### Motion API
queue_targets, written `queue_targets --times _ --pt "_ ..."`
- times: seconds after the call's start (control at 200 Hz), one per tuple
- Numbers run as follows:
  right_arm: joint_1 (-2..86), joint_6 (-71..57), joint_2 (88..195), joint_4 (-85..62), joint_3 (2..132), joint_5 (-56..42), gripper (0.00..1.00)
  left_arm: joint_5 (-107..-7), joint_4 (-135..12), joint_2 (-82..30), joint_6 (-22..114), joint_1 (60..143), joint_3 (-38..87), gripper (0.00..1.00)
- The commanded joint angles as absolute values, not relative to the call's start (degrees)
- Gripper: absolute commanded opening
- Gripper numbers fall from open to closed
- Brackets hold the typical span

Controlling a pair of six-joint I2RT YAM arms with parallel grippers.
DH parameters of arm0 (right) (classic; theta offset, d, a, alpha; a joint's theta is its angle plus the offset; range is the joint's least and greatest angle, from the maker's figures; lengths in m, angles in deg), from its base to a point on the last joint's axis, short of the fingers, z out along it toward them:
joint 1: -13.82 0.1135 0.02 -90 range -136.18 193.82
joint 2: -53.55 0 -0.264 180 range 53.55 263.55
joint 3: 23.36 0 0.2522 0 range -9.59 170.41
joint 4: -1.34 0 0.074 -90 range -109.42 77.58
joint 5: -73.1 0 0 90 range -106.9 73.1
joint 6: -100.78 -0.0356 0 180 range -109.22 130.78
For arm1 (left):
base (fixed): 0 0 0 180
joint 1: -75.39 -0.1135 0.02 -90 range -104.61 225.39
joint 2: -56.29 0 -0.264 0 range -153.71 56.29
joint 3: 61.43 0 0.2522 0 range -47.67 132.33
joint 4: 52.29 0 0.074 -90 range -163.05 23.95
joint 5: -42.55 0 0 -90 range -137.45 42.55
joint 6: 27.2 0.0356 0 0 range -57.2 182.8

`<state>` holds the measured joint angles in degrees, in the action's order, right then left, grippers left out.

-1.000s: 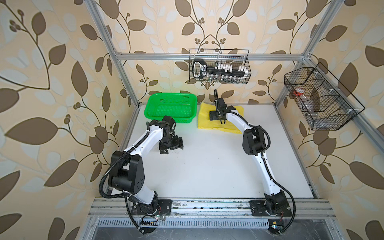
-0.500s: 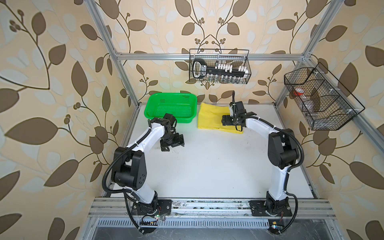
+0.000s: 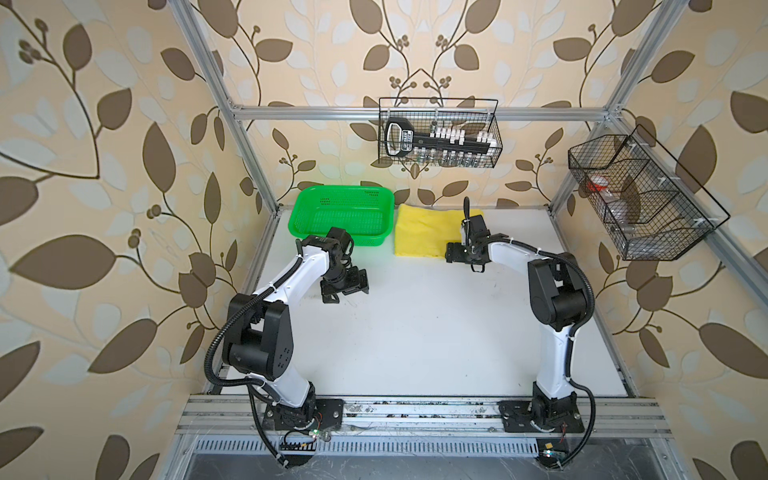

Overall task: Fold and stack the trousers
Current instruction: 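Release the trousers and lift the right gripper away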

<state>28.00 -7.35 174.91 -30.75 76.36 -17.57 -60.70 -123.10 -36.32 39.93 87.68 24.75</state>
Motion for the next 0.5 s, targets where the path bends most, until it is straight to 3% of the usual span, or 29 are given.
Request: queue_targets --times 0.0,0.095,0.265,0.495 --pt "27.62 -5.68 179.62 -31.02 80.77 -17.65 0.91 -61.62 -122.39 -34.6 40.71 87.26 25.84 0.93" --pt "27.5 -4.59 179.31 -32.24 83.3 -15.8 0.91 -61.95 -119.71 -33.94 42.42 87.17 25.78 0.95" --pt "27.2 -5.77 169.22 -26.64 74.48 -13.01 0.94 -62.98 -109.31 -31.15 45.02 85.69 23.43 0.99" --pt "24.5 -9.77 148.75 -8.15 48.02 -12.99 1.0 -62.83 -86.83 -20.2 50.91 79.35 8.19 0.99"
